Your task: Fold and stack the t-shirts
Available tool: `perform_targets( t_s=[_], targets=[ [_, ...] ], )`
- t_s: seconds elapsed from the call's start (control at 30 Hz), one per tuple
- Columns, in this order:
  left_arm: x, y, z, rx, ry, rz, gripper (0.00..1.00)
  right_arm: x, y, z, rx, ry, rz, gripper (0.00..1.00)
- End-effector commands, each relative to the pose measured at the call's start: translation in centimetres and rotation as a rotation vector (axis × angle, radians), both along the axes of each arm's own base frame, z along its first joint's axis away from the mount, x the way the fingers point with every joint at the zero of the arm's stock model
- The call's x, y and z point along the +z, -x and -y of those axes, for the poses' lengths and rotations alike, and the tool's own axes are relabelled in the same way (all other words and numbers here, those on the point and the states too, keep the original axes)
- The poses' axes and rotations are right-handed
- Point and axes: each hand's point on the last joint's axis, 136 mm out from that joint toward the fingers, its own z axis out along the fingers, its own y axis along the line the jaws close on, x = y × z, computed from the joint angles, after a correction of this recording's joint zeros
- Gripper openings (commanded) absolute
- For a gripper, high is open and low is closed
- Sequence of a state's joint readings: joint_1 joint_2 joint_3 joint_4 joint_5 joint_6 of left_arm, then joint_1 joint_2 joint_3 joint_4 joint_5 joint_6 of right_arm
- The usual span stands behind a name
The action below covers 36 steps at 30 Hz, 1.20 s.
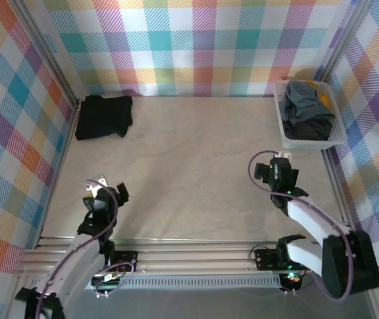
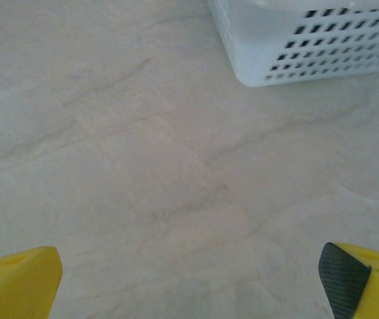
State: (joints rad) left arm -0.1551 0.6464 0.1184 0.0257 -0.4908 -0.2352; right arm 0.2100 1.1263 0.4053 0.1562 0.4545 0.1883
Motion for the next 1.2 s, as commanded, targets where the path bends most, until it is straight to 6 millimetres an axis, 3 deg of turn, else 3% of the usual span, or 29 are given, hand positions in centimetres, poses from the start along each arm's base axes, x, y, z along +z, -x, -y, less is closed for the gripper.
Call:
perform_targets(
  t_s=[0.0,0.3,0.37,0.43,0.53,0.7,0.77,0.83,0.87,1.17],
  targets=[
    [4.7,-4.4,0.0,-0.091,0.017,0.155,1.00,1.1,-2.9,-0.4,0.081,0.071,0.089,1.00],
    [2.9,-13.1,0.1,-0.137,0.060,0.108,1.00,1.5,-8.1,0.2,0.116,0.014,0.168,1.00],
    [1.4,-14.6,0.0,-0.128,0.087,0.066,1.00,0.3,-8.3,0.8,0.096,-0.017,0.142,1.00],
    [1.0,-15.9,0.6,-0.163,0.098,-0.003,1.00,0.6,-8.4,0.9,0.100,-0.034,0.172,1.00],
    [1.0,-15.3,2.1,-0.247,0.078,0.025,1.00,0.7,-7.5,0.3,0.150,-0.042,0.225,1.00],
    [2.1,-11.6,4.0,-0.328,-0.021,0.285,1.00,0.7,-5.9,0.4,0.152,-0.034,0.341,1.00],
    [1.9,-12.5,4.0,-0.323,-0.028,0.284,1.00,0.7,-6.0,0.3,0.155,-0.036,0.338,1.00],
    [0.8,-14.4,3.1,-0.261,0.005,0.134,1.00,0.3,-6.9,-0.1,0.182,-0.033,0.297,1.00],
    [0.5,-14.8,3.6,-0.284,-0.013,0.122,1.00,0.0,-7.5,-0.1,0.176,-0.039,0.256,1.00],
    [0.4,-14.7,3.8,-0.288,-0.016,0.111,1.00,0.0,-7.4,0.0,0.181,-0.053,0.253,1.00]
  ],
)
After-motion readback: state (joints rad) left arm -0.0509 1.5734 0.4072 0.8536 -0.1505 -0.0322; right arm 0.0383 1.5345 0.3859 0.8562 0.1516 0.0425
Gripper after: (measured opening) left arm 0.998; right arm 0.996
